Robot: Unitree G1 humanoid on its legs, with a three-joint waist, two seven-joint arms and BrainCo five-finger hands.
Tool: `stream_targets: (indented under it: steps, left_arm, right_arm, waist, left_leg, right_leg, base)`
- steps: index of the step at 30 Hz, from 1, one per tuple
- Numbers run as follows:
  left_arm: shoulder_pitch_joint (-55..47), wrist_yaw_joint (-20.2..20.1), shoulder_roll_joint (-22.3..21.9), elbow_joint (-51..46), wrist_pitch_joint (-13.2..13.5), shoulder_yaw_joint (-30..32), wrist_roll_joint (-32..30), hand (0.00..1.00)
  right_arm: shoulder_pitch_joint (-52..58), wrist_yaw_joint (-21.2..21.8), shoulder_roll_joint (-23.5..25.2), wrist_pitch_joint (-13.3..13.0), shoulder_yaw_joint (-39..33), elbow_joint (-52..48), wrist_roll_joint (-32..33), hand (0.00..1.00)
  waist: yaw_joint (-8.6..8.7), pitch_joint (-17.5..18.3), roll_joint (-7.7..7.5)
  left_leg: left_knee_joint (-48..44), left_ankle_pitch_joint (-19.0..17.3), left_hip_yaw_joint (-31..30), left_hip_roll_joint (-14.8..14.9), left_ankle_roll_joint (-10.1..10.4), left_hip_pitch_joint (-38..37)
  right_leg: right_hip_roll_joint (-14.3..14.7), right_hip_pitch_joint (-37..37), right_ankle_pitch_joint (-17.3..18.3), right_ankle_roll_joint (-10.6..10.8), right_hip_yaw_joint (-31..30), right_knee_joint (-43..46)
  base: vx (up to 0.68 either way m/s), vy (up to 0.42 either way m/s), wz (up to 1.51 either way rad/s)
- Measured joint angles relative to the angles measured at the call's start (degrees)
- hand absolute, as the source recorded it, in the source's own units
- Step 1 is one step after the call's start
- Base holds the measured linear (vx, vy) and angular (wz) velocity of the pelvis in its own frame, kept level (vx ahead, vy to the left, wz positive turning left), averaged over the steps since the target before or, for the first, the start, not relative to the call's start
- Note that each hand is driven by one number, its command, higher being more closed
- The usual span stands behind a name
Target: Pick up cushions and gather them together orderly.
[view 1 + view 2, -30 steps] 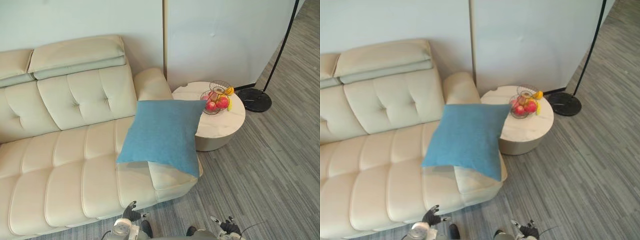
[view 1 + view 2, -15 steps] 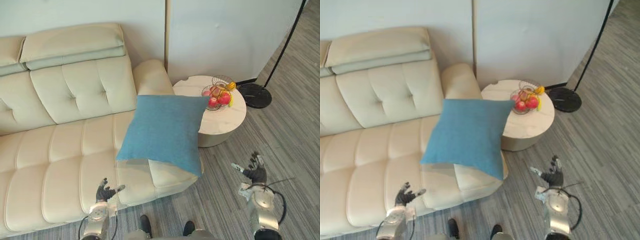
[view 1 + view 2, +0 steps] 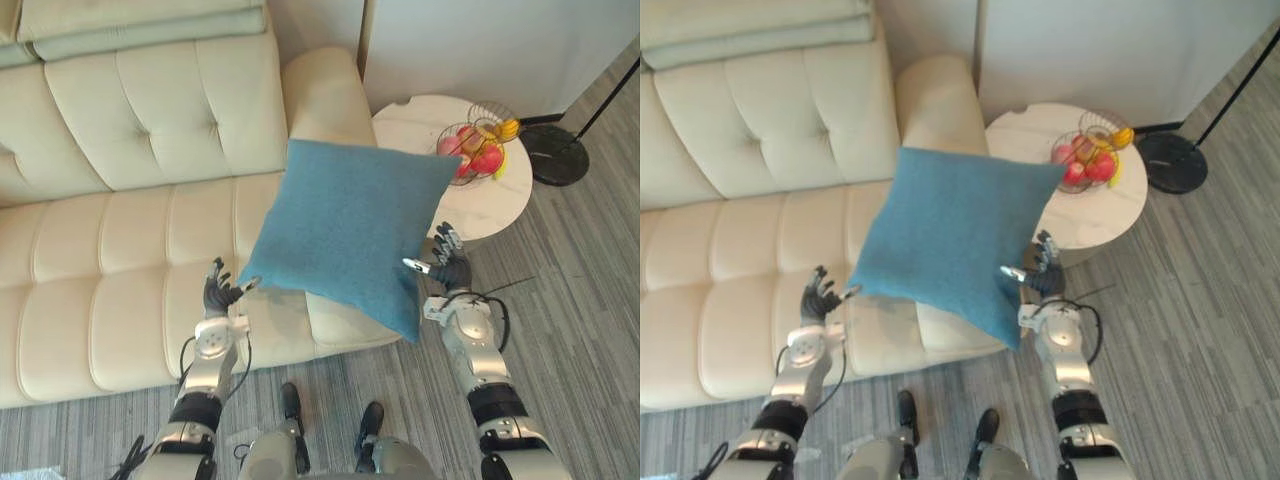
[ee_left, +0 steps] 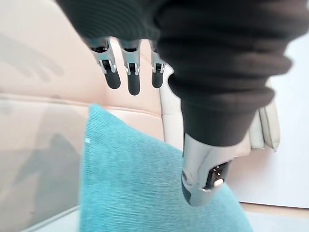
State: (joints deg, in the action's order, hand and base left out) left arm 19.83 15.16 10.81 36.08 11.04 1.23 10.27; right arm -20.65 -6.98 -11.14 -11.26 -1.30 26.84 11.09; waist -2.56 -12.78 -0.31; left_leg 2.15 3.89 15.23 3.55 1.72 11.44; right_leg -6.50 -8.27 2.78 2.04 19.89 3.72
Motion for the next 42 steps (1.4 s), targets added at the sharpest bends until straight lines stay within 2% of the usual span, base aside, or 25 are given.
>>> stream_targets:
  steps: [2,6,12,20,28,31,37,38,39,42]
  left_arm:
    - [3.18,1.04,0.95,0.01,0.03,-0.01,0.01,0.00]
    - [7.32,3.17,2.72,0.18,0.04,0.10,0.03,0.00]
    - [12.77,5.03,3.42,0.72,0.00,-0.22,-0.11,0.00]
    - [21.35,6.14,3.85,2.98,-0.19,-1.81,-1.93,0.00]
    - [29.53,7.22,3.82,4.19,-0.28,-3.72,-3.06,0.00]
    - [32.33,7.06,3.59,6.56,-0.51,-5.05,-3.54,0.00]
    - [33.13,6.93,-0.23,8.63,-0.58,-7.55,-4.80,0.00]
    - [32.92,6.92,-0.51,8.53,-0.49,-7.96,-4.78,1.00]
    - [32.58,6.75,-0.82,8.37,-0.24,-8.62,-4.44,1.00]
    - [31.58,6.51,-0.91,7.02,-0.04,-9.64,-2.81,1.00]
  right_arm:
    - [-3.48,-0.91,0.03,-0.06,-0.17,2.17,0.29,0.00]
    - [-6.89,-3.72,0.13,-0.49,-0.82,3.65,0.78,0.00]
    - [-7.15,-6.67,2.44,-1.25,-2.12,3.47,1.33,0.00]
    - [-5.86,-6.65,2.85,-1.38,-2.06,-0.48,2.55,0.00]
    - [-4.45,-6.70,4.76,-1.51,-2.44,-6.09,2.75,0.00]
    - [-4.70,-6.61,5.25,-1.49,-2.39,-6.71,3.32,0.00]
    - [-4.56,-6.79,6.36,-1.44,-2.18,-10.42,4.86,0.00]
    - [-4.74,-6.87,6.39,-1.43,-2.14,-10.42,4.86,0.00]
    - [-5.09,-7.10,6.61,-1.37,-2.12,-10.42,4.86,1.00]
    - [-6.16,-7.92,6.60,-1.03,-2.12,-10.41,4.96,1.00]
  waist:
    - [-0.33,-2.42,-0.06]
    - [-0.63,-4.43,0.18]
    - [-0.58,-5.74,0.13]
    - [-0.43,-7.78,0.05]
    - [-0.12,-8.56,-0.41]
    - [-0.03,-9.15,-1.05]
    - [0.16,-10.08,-1.25]
    - [0.02,-10.09,-1.28]
    - [-0.19,-10.10,-1.28]
    - [-0.29,-10.10,-1.28]
  left_leg:
    - [-1.51,-0.01,-0.20,0.27,-0.01,1.57]
    - [-3.40,-0.01,-0.53,0.67,-0.01,4.88]
    - [-4.98,0.24,-1.54,0.75,-0.28,8.02]
    - [-5.25,1.67,-1.17,0.95,-0.37,11.51]
    - [-5.43,1.99,0.09,1.47,-0.38,14.54]
    - [-5.39,1.96,0.78,1.88,-0.36,14.68]
    - [-5.84,1.96,1.27,2.14,-0.36,16.66]
    - [-5.83,1.96,1.28,2.13,-0.36,16.71]
    - [-5.83,1.96,1.27,2.11,-0.36,16.74]
    - [-5.76,1.95,1.18,2.02,-0.36,16.86]
  right_leg:
    - [-0.37,-1.43,0.01,-0.01,-0.32,1.27]
    - [-0.64,-5.01,0.45,-0.16,-0.64,3.86]
    - [-1.87,-10.22,3.52,-0.81,-0.55,11.13]
    - [-2.49,-15.51,4.08,-0.91,-1.36,15.00]
    - [-2.17,-18.84,3.12,-1.48,-1.95,14.64]
    - [-1.58,-18.91,2.39,-1.43,-2.63,13.66]
    - [-1.26,-19.99,1.43,-1.34,-2.74,12.10]
    - [-1.26,-19.99,1.38,-1.32,-2.74,12.02]
    - [-1.28,-19.99,1.28,-1.21,-2.75,11.97]
    - [-1.35,-19.98,1.26,-1.19,-2.65,11.94]
  base:
    - [-0.08,0.032,0.03]
    - [-0.08,0.011,0.00]
    - [-0.06,-0.004,0.08]
    - [-0.05,-0.007,-0.02]
    - [0.02,-0.004,-0.07]
    - [0.03,-0.009,-0.11]
    - [0.01,-0.001,-0.03]
    - [0.00,0.000,0.00]
    - [0.00,0.000,0.00]
    - [0.01,0.000,0.03]
